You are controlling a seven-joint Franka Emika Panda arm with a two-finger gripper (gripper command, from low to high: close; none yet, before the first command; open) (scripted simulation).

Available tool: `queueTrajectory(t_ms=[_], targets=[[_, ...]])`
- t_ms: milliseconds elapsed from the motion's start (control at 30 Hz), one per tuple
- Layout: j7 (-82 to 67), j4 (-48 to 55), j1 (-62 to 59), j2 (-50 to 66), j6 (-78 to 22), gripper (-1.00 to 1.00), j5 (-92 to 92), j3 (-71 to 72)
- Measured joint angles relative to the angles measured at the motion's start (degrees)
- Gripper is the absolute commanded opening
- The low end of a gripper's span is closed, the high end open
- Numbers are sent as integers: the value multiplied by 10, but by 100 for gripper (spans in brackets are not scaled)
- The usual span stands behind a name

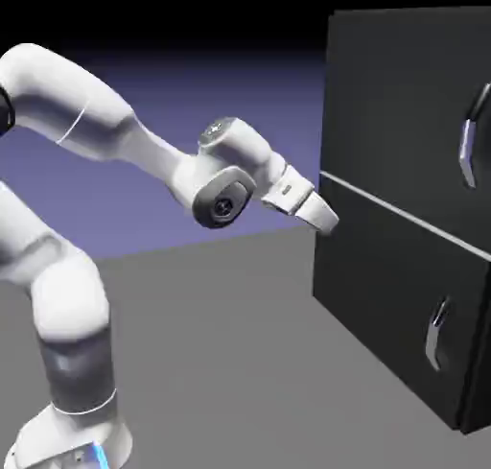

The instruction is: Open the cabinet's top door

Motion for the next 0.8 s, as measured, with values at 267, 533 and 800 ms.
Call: queueTrajectory(t_ms=[267, 533, 800], targets=[[144, 62, 83, -21, 4, 0, -199, -91], [288, 124, 167, -43, 7, 0, -399, -181], [432, 186, 250, -64, 11, 0, -598, -272]])
